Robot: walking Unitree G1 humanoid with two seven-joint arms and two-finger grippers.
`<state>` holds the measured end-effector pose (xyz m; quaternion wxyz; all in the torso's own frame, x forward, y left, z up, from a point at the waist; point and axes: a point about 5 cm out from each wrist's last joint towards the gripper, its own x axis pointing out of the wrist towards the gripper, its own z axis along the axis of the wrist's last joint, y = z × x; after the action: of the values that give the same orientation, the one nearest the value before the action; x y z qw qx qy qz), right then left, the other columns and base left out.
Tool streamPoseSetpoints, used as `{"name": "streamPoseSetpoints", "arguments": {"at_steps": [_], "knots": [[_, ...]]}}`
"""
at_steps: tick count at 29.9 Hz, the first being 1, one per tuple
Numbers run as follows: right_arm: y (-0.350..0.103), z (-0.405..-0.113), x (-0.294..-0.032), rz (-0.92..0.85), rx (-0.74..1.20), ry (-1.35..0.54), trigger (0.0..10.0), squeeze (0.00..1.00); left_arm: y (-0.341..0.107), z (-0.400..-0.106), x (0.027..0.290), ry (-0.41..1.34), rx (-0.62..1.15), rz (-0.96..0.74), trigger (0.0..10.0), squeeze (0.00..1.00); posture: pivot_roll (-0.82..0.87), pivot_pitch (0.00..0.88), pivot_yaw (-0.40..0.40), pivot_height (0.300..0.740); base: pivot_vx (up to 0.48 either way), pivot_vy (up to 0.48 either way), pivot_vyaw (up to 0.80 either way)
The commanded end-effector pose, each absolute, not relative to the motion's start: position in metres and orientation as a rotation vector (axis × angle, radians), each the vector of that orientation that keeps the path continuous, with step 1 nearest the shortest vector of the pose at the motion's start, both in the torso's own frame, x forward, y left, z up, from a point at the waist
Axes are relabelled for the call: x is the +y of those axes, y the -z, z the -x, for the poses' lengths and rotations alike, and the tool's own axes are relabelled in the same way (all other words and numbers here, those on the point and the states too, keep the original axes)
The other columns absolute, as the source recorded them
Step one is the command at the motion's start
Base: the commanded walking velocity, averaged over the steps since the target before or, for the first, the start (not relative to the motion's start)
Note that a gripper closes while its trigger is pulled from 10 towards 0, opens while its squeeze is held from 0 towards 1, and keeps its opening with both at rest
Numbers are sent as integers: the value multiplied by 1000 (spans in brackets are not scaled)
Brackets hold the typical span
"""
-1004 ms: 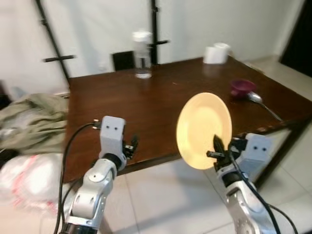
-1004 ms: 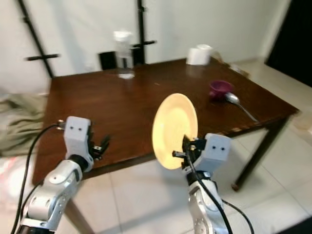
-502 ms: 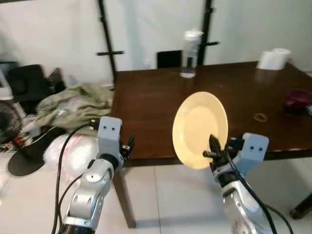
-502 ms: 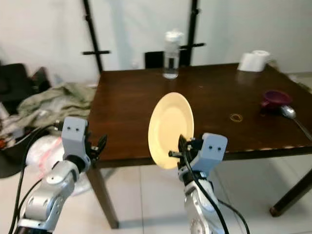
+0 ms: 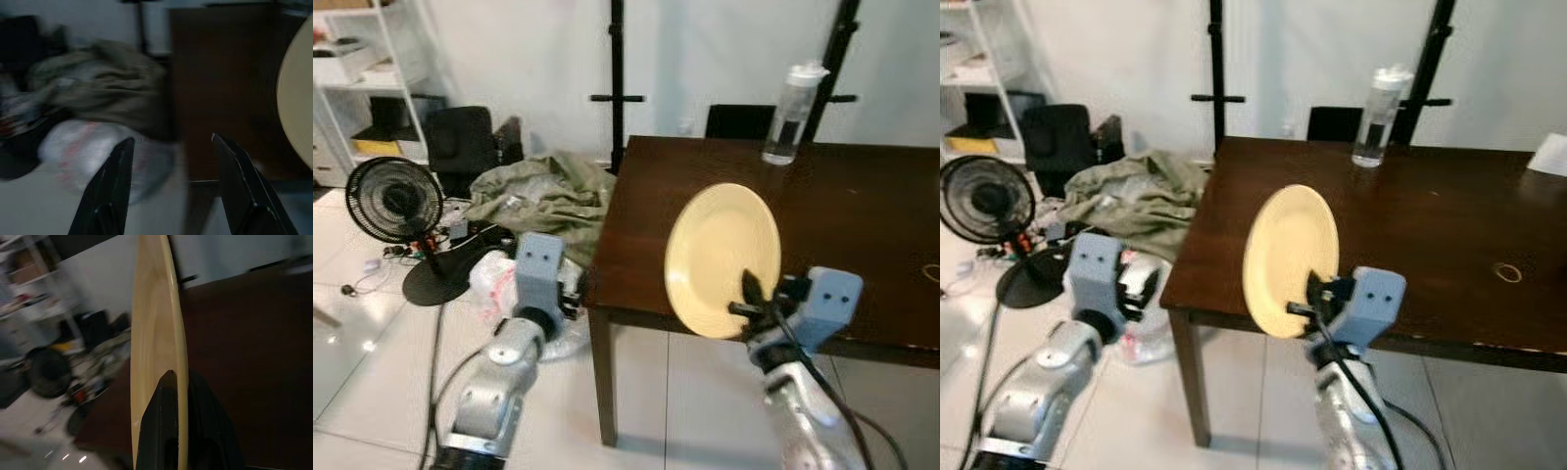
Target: Setting the table
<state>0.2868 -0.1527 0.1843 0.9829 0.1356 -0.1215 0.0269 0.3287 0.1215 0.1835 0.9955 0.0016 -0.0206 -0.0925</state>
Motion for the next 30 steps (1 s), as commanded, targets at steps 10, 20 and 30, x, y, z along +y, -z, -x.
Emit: {"name": "streamPoseSetpoints", "arguments": {"at_steps": [10, 20, 30], "knots": [[-183, -287, -152, -283, -237, -66, 10000, 0, -178, -329, 125, 156, -18, -17, 10000, 0, -80, 18, 103, 740, 0, 0, 800], [-183, -288, -152, -290, -237, -67, 10000, 0, -178, -332, 133, 111, -18, -35, 10000, 0, -74, 15, 98, 740, 0, 0, 800], [-183, -288, -152, -291, -236, -68, 10000, 0, -177, -333, 136, 83, -15, -45, 10000, 0, -75, 18, 98, 740, 0, 0, 800]]}}
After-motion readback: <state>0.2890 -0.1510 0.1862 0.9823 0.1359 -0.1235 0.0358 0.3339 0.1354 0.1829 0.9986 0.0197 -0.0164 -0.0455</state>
